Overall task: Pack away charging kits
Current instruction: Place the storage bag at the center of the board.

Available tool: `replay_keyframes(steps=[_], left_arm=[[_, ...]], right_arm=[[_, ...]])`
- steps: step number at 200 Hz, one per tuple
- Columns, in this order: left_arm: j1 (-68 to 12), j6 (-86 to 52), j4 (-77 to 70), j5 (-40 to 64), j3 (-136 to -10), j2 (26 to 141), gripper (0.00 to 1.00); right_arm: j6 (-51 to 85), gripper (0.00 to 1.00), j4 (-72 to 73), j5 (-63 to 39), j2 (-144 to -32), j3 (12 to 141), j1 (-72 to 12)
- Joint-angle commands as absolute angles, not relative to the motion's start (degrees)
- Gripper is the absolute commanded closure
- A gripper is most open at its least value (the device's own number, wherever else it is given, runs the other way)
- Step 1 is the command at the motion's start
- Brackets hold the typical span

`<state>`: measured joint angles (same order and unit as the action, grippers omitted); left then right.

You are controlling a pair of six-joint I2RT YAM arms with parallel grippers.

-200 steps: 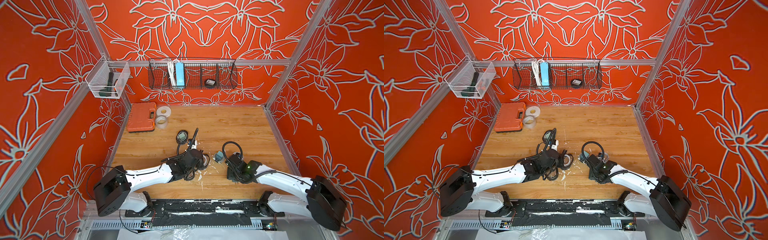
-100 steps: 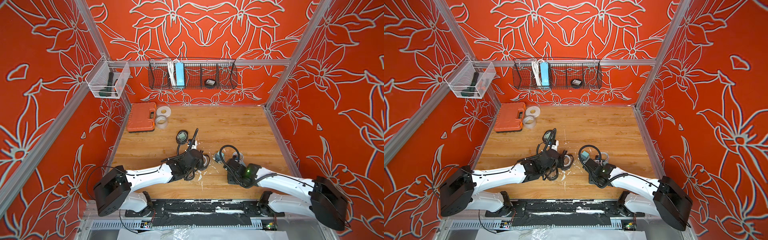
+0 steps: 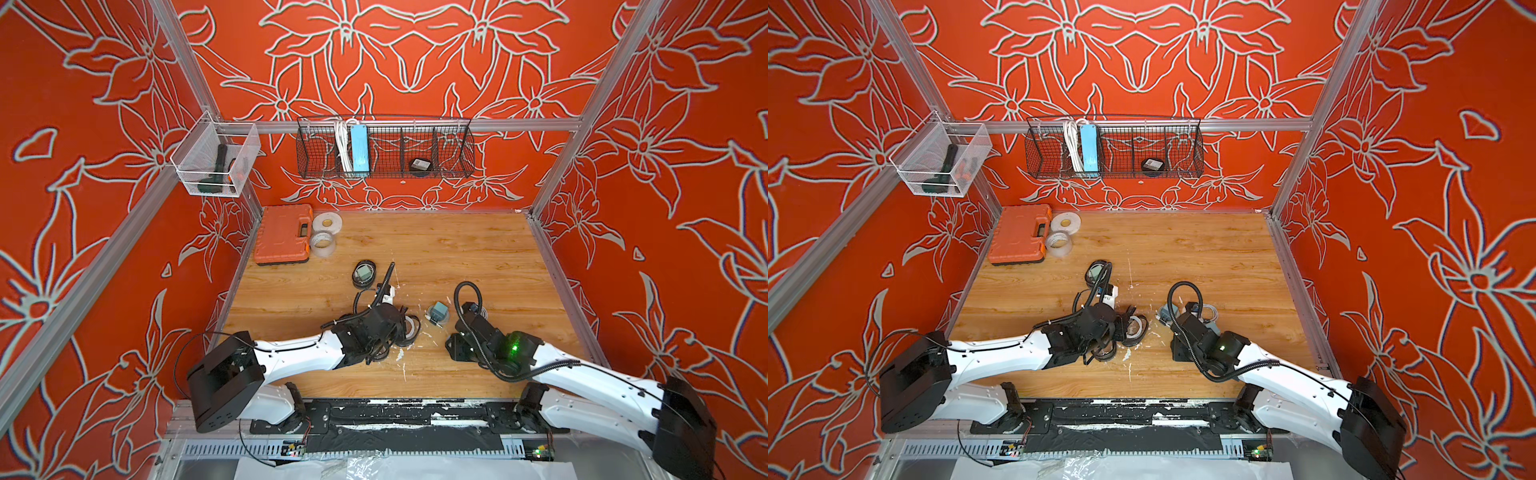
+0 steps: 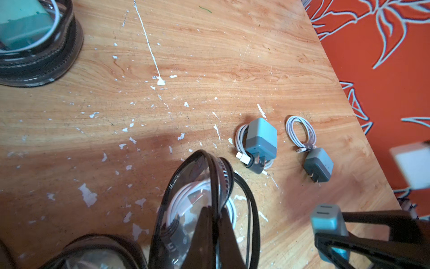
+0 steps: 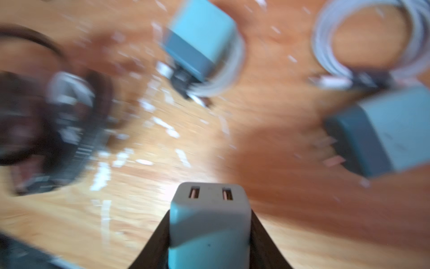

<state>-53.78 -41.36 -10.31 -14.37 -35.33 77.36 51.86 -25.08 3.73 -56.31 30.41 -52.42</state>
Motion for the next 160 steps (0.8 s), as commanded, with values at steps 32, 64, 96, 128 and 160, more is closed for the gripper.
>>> replay_keyframes(steps=[32,64,96,128,160], left_arm=[[-55.1,-39.7,-17.0,-13.1,-33.7,76.9,1.0],[-55.3,-39.3,-20.3,-12.0,-31.7,75.2,1.0],[-55.3,-40.2,-21.8,-11.9,-30.8,73.5,1.0],[-55.5,-41.9,-26.3,-10.6,-28.4,71.6,1.0],[-57.4,-41.8,-29.2,-11.4,-26.8,69.4,1.0]], right_arm=[[46.7,0.98,-11.9,-4.8,-68.8,41.8,-52.6],[45.8,1.0,-9.3,-6.6,-74.5,42.9,-52.6],[46.6,1.0,-7.4,-5.2,-76.0,41.0,-52.6],[46.8,1.0,-6.4,-4.5,-78.1,40.5,-52.6],[46.8,1.0,-6.5,-2.5,-81.0,41.6,-52.6]])
